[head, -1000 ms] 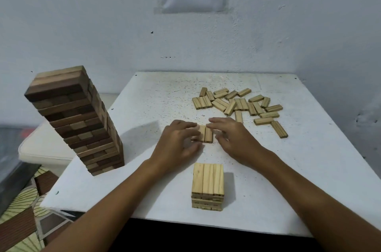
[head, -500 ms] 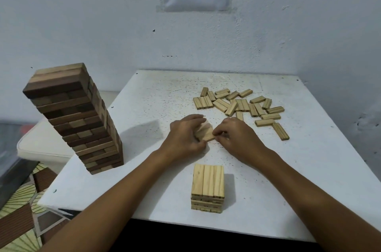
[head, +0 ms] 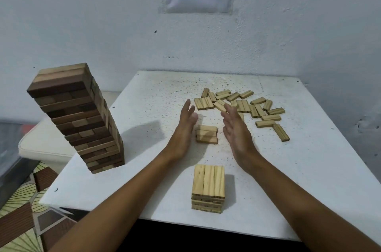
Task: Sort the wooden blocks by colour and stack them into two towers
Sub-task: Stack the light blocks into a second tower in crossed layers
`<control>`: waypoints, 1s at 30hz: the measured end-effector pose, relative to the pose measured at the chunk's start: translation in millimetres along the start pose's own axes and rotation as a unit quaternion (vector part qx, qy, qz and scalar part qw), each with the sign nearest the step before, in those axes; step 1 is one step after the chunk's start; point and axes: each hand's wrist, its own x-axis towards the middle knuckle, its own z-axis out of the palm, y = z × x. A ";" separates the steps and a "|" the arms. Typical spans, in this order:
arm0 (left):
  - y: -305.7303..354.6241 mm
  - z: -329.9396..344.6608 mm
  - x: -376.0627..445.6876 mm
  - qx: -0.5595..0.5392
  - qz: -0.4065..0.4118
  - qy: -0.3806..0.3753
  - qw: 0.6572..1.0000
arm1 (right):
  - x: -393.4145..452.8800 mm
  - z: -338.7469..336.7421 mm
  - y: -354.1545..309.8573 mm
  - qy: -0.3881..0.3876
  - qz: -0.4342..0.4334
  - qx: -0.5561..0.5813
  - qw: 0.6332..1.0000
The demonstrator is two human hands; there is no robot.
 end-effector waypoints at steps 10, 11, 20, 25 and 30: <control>-1.0 13.7 1.8 -0.063 -0.003 0.041 0.997 | -2.8 25.8 0.2 -0.004 -0.006 0.064 0.998; -1.9 14.9 1.3 -0.057 0.000 0.044 0.997 | -3.6 27.5 0.6 -0.002 -0.009 0.060 0.998; -2.2 -11.8 0.2 0.144 0.051 0.014 0.988 | 3.3 3.1 1.0 0.011 -0.046 -0.099 0.994; -1.2 -39.0 5.0 0.340 0.042 -0.062 0.937 | 6.0 -29.3 -0.1 -0.100 -0.062 -0.336 0.934; -5.0 -42.5 8.2 0.367 0.025 -0.058 0.928 | 6.8 -31.4 -3.0 -0.128 -0.063 -0.389 0.910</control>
